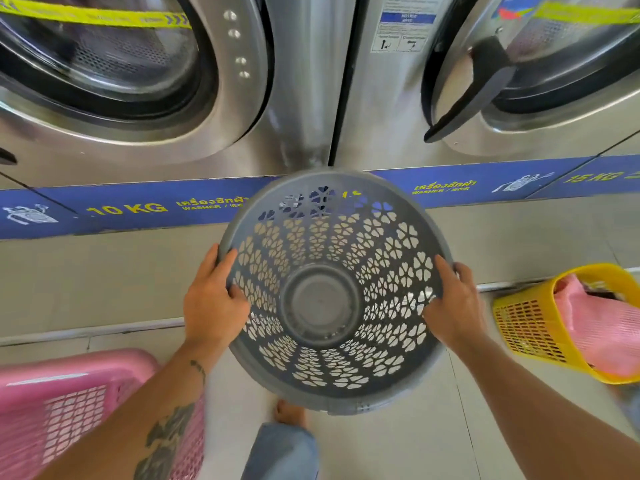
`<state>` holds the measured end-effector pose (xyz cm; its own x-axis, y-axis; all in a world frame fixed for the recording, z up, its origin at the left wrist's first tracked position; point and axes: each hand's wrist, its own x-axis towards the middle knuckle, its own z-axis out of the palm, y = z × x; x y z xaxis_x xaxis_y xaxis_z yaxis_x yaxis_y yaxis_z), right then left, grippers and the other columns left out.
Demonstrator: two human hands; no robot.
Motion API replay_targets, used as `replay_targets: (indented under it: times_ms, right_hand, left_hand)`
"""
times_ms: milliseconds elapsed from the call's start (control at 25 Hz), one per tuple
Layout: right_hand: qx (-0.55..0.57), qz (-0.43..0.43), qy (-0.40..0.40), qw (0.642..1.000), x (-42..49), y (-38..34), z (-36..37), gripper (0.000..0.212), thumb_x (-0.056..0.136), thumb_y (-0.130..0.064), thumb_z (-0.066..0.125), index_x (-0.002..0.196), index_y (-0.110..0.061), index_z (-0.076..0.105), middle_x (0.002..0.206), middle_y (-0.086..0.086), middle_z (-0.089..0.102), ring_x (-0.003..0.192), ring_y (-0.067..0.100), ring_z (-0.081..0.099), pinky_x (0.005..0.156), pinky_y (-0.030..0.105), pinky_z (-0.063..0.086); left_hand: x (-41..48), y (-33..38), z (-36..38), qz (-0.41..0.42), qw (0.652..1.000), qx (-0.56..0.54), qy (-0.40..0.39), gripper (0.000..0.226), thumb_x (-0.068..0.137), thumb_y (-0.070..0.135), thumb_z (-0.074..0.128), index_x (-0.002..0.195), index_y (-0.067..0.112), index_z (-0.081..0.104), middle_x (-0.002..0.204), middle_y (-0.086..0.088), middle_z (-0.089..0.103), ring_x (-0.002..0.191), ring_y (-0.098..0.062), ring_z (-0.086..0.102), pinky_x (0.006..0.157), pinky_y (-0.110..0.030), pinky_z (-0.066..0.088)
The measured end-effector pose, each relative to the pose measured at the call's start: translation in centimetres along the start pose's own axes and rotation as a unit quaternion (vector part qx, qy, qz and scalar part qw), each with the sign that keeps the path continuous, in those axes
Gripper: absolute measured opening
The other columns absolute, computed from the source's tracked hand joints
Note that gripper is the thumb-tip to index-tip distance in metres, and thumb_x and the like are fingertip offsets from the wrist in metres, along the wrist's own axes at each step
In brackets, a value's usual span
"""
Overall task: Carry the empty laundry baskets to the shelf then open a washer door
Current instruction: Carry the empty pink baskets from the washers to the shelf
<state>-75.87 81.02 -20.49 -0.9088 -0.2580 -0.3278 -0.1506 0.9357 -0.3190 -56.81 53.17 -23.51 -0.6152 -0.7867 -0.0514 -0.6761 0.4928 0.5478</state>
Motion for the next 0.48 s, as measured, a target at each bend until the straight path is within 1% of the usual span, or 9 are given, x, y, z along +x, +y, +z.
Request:
replay_targets:
  times_ms: [120, 200, 240, 280, 320, 360, 400, 480]
  right_hand:
    - [0.016, 0.004, -0.009, 1.000, -4.6, 2.1, -0.3, 0.069, 0.083, -0.006, 0.057, 0.146, -0.022, 0.034, 0.147, 0.009, 0.033, 0.114, 0.038, 0.054, 0.087, 0.046, 0.051]
    - [0.016, 0.001, -0.013, 1.000, -7.6, 3.7, -0.2, 0.069, 0.084, -0.009, 0.058, 0.146, -0.023, 0.033, 0.148, 0.008, 0.032, 0.115, 0.036, 0.053, 0.087, 0.045, 0.050]
    - [0.014, -0.005, -0.015, 1.000, -9.0, 4.5, -0.2, 0.070, 0.083, -0.011, 0.059, 0.146, -0.023, 0.032, 0.147, 0.008, 0.032, 0.116, 0.035, 0.053, 0.087, 0.045, 0.050]
    - [0.016, -0.010, -0.016, 1.000, -10.2, 5.1, -0.1, 0.071, 0.082, -0.014, 0.061, 0.146, -0.024, 0.032, 0.147, 0.008, 0.032, 0.116, 0.035, 0.052, 0.088, 0.046, 0.050]
    - [0.019, -0.016, -0.020, 0.999, -11.5, 5.7, 0.1, 0.071, 0.081, -0.015, 0.061, 0.145, -0.025, 0.032, 0.145, 0.007, 0.033, 0.116, 0.036, 0.053, 0.088, 0.047, 0.050]
    - [0.022, -0.023, -0.023, 0.999, -12.5, 6.1, 0.4, 0.071, 0.080, -0.016, 0.061, 0.144, -0.025, 0.032, 0.144, 0.007, 0.034, 0.114, 0.036, 0.053, 0.088, 0.047, 0.049]
    - [0.023, -0.026, -0.033, 0.999, -13.5, 6.6, 0.8, 0.072, 0.079, -0.017, 0.061, 0.144, -0.025, 0.031, 0.142, 0.007, 0.035, 0.114, 0.035, 0.053, 0.088, 0.046, 0.049]
    - [0.015, -0.035, -0.052, 0.998, -15.4, 7.5, 1.8, 0.073, 0.078, -0.020, 0.062, 0.144, -0.026, 0.030, 0.141, 0.007, 0.034, 0.115, 0.035, 0.052, 0.089, 0.045, 0.048]
  left_hand:
    - [-4.9, -0.5, -1.2, 0.001, 1.000, 0.004, -0.003, 0.062, 0.075, -0.004, 0.059, 0.134, 0.015, 0.059, 0.151, -0.008, 0.044, 0.126, -0.031, 0.055, 0.102, -0.042, 0.043]
    - [-8.8, -0.8, -2.0, -0.005, 1.000, 0.007, -0.006, 0.063, 0.076, -0.004, 0.058, 0.136, 0.015, 0.056, 0.153, -0.006, 0.041, 0.127, -0.030, 0.053, 0.103, -0.042, 0.044]
    - [-10.8, -0.9, -2.3, -0.013, 1.000, 0.005, -0.014, 0.065, 0.078, -0.003, 0.057, 0.139, 0.017, 0.052, 0.155, -0.004, 0.036, 0.127, -0.029, 0.052, 0.103, -0.041, 0.045]
    - [-12.6, -0.8, -2.7, -0.029, 0.999, 0.000, -0.031, 0.067, 0.081, -0.002, 0.055, 0.143, 0.020, 0.047, 0.158, -0.001, 0.030, 0.124, -0.026, 0.054, 0.098, -0.038, 0.050]
    - [-14.5, -1.0, -2.9, -0.051, 0.997, -0.008, -0.054, 0.069, 0.084, -0.001, 0.054, 0.147, 0.024, 0.040, 0.161, 0.002, 0.023, 0.119, -0.022, 0.056, 0.087, -0.032, 0.055]
    - [-16.0, -1.4, -3.1, -0.072, 0.994, -0.024, -0.076, 0.072, 0.085, -0.001, 0.053, 0.149, 0.027, 0.035, 0.161, 0.004, 0.020, 0.115, -0.021, 0.057, 0.076, -0.024, 0.055]
    - [-17.3, -1.9, -3.3, -0.093, 0.990, -0.045, -0.095, 0.075, 0.084, -0.001, 0.053, 0.150, 0.029, 0.032, 0.161, 0.005, 0.022, 0.119, -0.024, 0.056, 0.074, -0.019, 0.053]
    - [-19.8, -2.9, -3.5, -0.129, 0.980, -0.099, -0.119, 0.080, 0.080, -0.003, 0.055, 0.149, 0.031, 0.032, 0.155, 0.006, 0.032, 0.130, -0.027, 0.048, 0.080, -0.018, 0.052]
